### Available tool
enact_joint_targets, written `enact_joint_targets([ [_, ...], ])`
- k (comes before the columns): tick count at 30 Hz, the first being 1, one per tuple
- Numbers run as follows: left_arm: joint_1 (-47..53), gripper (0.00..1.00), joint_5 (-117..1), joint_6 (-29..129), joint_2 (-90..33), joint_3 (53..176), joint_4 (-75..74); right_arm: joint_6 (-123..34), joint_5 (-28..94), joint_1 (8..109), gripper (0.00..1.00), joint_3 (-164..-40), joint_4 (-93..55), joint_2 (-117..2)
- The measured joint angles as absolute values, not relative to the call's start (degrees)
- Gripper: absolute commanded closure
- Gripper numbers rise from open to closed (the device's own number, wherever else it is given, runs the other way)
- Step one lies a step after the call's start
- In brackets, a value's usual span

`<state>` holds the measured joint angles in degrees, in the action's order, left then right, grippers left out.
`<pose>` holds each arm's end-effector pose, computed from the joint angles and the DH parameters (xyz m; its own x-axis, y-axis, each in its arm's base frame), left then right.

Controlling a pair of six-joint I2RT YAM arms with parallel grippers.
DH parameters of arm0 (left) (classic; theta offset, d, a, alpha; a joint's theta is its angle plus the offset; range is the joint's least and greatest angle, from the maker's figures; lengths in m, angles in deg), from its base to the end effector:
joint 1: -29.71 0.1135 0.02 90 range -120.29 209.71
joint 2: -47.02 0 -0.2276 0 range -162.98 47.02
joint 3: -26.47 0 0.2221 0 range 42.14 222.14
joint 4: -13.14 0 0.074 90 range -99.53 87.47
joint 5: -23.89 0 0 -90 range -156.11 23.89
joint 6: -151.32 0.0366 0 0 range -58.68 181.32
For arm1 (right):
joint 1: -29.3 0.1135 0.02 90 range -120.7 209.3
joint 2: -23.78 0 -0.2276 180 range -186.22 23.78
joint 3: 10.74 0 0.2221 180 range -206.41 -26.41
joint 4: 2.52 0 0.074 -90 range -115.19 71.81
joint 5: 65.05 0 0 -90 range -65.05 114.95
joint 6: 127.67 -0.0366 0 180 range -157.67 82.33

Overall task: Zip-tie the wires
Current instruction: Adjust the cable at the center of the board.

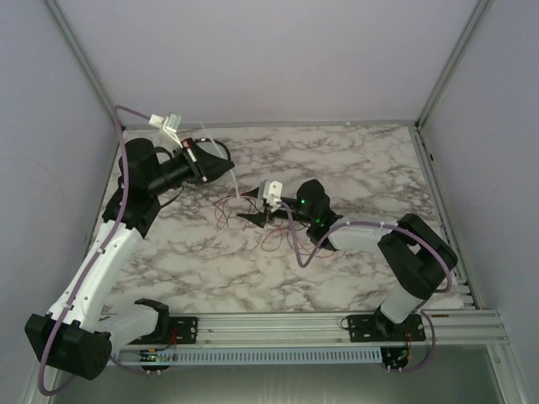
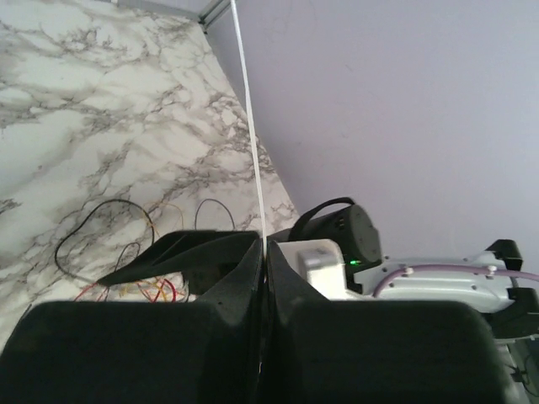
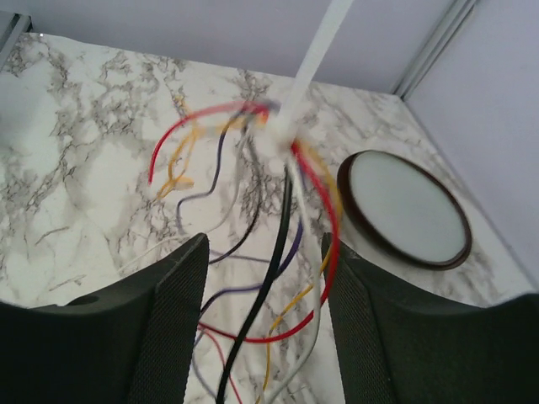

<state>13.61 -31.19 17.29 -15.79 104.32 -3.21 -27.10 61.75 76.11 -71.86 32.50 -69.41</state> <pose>0.2195 -0.0852 0.3712 -0.5560 -0.4327 -0.7097 0.5435 0.4567 -0.7043 0.2058 0.2513 0.2281 0.2168 0.0164 -0.9761 -0.9699 0.1169 -0.2135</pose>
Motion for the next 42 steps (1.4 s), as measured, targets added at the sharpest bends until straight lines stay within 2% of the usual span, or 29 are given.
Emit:
enact_joint_targets([
  [7,13.8,1.0,-31.2,17.2,-15.8,108.8,-3.3,-31.3,61.9,76.0,0.66,-70.8,35.0,-72.9],
  [14,14.4,1.0,-31.7,17.8,-15.8,109.6,-4.4,-34.0,60.4,74.7,0.94,-67.9,34.8,-71.4],
  [17,14.8,1.0,-32.0,18.5,-15.8,109.6,-5.0,-34.6,59.4,73.7,0.99,-67.4,33.6,-70.1],
  [22,16.9,1.0,-33.4,20.3,-15.8,109.5,-7.4,-34.7,57.9,72.2,1.0,-68.4,26.0,-67.4],
  [33,22.4,1.0,-39.2,25.4,-12.8,103.6,-13.3,-31.9,57.9,69.7,1.0,-87.9,-11.1,-66.4],
  [42,25.4,1.0,-44.8,31.2,-6.9,103.2,-23.8,-30.7,63.4,73.2,1.0,-108.3,-33.9,-77.8],
])
